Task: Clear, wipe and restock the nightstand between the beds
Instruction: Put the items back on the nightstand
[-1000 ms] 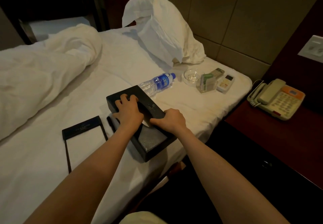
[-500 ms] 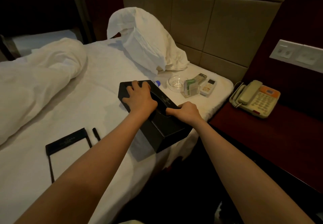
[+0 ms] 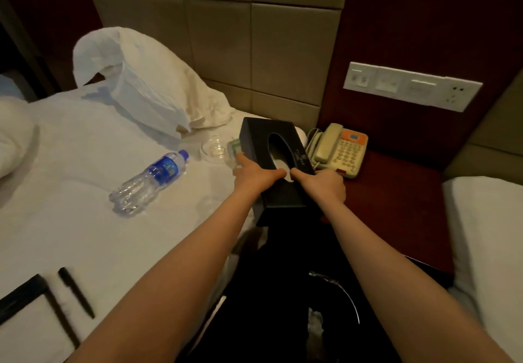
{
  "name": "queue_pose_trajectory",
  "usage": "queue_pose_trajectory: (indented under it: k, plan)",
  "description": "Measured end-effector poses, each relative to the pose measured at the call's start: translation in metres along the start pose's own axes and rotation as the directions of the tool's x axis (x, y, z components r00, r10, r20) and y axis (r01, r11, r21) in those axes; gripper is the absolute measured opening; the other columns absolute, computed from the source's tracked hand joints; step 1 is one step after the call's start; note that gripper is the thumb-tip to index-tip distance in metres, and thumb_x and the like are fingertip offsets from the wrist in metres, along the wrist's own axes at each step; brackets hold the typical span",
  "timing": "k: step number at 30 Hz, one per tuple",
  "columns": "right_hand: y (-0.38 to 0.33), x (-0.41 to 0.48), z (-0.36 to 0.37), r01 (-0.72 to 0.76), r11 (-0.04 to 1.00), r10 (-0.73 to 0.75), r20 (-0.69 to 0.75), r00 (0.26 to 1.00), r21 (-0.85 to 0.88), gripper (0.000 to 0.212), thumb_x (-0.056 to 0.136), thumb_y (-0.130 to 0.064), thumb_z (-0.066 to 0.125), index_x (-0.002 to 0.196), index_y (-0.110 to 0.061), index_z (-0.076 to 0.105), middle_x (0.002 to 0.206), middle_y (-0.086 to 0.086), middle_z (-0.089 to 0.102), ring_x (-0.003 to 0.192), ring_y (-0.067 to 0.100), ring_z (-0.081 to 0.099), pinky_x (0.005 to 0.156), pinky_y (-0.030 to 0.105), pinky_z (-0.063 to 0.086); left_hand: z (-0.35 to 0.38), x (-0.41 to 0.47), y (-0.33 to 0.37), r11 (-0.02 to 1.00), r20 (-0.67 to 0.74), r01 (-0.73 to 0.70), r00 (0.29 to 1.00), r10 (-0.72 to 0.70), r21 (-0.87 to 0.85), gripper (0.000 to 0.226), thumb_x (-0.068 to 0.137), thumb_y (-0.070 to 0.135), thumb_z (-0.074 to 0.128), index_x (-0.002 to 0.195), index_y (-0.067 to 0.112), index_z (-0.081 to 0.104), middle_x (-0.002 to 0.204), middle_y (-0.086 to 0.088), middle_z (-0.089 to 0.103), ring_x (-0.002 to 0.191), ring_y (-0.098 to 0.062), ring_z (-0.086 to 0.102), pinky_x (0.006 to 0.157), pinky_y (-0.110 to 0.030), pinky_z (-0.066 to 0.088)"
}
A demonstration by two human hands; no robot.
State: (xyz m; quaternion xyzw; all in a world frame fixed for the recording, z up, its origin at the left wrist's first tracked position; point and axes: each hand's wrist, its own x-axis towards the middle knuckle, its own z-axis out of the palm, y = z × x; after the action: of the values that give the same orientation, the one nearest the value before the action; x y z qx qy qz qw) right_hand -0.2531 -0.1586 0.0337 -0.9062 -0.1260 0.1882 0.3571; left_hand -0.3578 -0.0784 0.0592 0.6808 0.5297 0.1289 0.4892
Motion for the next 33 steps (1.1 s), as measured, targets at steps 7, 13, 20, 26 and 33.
queue_pose_trajectory:
  k: [7, 13, 20, 26, 33]
  plan:
    - [0.027, 0.028, -0.048, -0.147, 0.985, 0.16, -0.162, 0.974, 0.092, 0.065, 0.069, -0.06, 0.067, 0.108, -0.008, 0.06, 0.109, 0.007, 0.063, 0.099, 0.026, 0.062, 0.069, 0.03, 0.046, 0.059, 0.004, 0.028, 0.974, 0.343, 0.21, 0.924, -0.168, -0.087, 0.092, 0.071, 0.049, 0.074, 0.137, 0.015, 0.019, 0.129, -0.014, 0.045, 0.111, -0.032, 0.052, 0.08, -0.044, 0.047]
    - [0.063, 0.058, -0.076, -0.218, 0.96, 0.257, -0.251, 0.933, 0.174, 0.057, 0.067, -0.061, 0.067, 0.094, -0.011, 0.065, 0.092, 0.005, 0.065, 0.083, 0.023, 0.063, 0.064, 0.029, 0.046, 0.104, 0.016, 0.047, 0.96, 0.589, 0.269, 0.765, -0.259, 0.074, 0.104, 0.06, 0.059, 0.077, 0.142, 0.025, 0.023, 0.139, -0.012, 0.038, 0.121, -0.039, 0.048, 0.071, -0.055, 0.054]
    - [0.102, 0.103, -0.102, -0.314, 0.91, 0.395, -0.341, 0.853, 0.27, 0.056, 0.072, -0.056, 0.068, 0.096, -0.006, 0.06, 0.091, 0.007, 0.059, 0.091, 0.028, 0.062, 0.069, 0.032, 0.045, 0.179, 0.034, 0.066, 0.971, 0.555, -0.222, 0.82, 0.137, 0.088, 0.082, 0.085, 0.034, 0.065, 0.148, 0.012, 0.017, 0.147, -0.012, 0.036, 0.131, -0.029, 0.043, 0.107, -0.041, 0.04]
    - [0.113, 0.155, -0.111, -0.354, 0.888, 0.449, -0.39, 0.804, 0.294, 0.058, 0.072, -0.055, 0.069, 0.099, -0.005, 0.061, 0.1, 0.011, 0.065, 0.092, 0.03, 0.063, 0.07, 0.035, 0.049, 0.219, 0.062, 0.088, 0.777, 0.708, -0.571, 0.662, 0.245, 0.264, 0.094, 0.083, 0.022, 0.07, 0.151, 0.022, 0.005, 0.152, -0.013, 0.023, 0.138, -0.03, 0.03, 0.112, -0.041, 0.033]
    - [0.121, 0.203, -0.104, -0.34, 0.912, 0.407, -0.395, 0.823, 0.23, 0.055, 0.071, -0.055, 0.069, 0.093, -0.005, 0.065, 0.094, 0.01, 0.067, 0.085, 0.028, 0.065, 0.064, 0.032, 0.047, 0.249, 0.097, 0.096, 0.635, 0.707, -0.68, 0.647, 0.286, 0.365, 0.08, 0.086, 0.014, 0.064, 0.149, 0.031, 0.017, 0.14, -0.017, 0.031, 0.126, -0.034, 0.043, 0.105, -0.038, 0.039]
